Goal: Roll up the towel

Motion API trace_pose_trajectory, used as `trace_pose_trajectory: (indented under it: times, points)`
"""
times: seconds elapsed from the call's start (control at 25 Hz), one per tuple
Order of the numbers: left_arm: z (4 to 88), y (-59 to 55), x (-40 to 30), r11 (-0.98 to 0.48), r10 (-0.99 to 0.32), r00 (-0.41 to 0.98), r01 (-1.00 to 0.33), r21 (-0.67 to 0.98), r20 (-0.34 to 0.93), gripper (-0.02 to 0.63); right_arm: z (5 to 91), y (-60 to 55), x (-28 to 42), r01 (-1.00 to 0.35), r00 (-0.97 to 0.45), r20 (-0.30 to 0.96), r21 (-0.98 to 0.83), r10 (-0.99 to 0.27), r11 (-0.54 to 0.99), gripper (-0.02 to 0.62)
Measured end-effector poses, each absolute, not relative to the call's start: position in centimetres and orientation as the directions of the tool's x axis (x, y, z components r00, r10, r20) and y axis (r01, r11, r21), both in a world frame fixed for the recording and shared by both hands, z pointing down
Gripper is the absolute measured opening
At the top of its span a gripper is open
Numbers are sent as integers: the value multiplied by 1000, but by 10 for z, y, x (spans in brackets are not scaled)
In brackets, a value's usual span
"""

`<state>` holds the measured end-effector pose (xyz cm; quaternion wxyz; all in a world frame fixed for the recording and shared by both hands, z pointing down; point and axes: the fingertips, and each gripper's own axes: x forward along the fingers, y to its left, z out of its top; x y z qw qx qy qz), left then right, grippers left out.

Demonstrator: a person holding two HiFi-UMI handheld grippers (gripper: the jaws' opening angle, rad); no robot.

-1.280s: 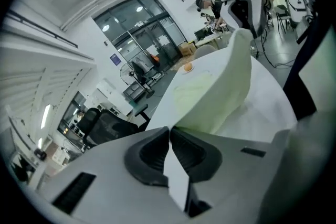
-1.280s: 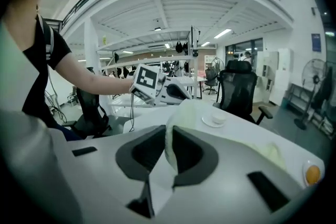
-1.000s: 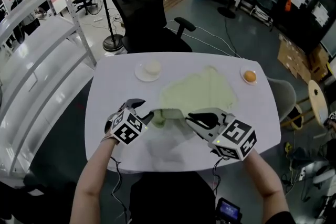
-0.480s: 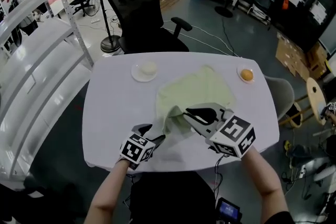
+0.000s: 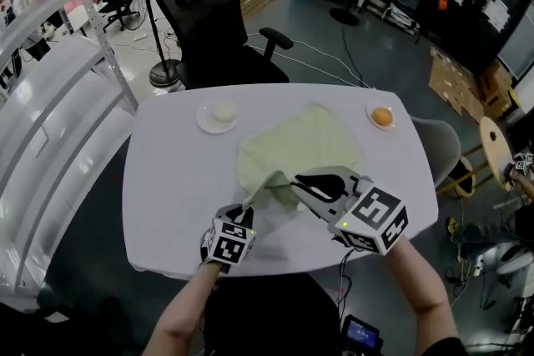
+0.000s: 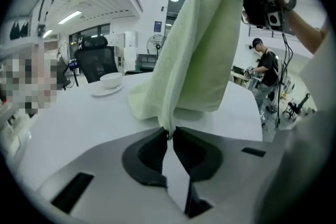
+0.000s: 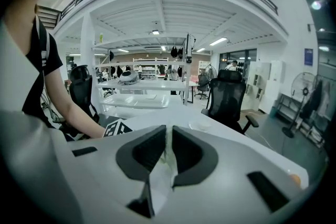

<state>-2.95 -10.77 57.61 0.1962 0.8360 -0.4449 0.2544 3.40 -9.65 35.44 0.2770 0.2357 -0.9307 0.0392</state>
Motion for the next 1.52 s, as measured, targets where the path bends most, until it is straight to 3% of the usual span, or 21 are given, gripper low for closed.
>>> trace_pose_trajectory:
  times: [0.32,0.64,1.08,1.52]
  points:
    - [536,-137,-137,-683,-676,315,-607,-406,666,38,375,-77,35,-429,-738,573,7,-355,903,49]
    - [493,-164,-215,-672,-740,194,-248,-698,644,37,395,-26,-33,-288,-797,568,-59,-205,956,49]
    - [541,-169,-270,-685,-718,115,57,-726,686,35,473,35,-134,-162,-786,617,-185,-13,969,49]
    - [627,-154,-289,-726,-641,83,257,-638,763,35,578,50,-157,-176,-733,666,-384,140,906,51]
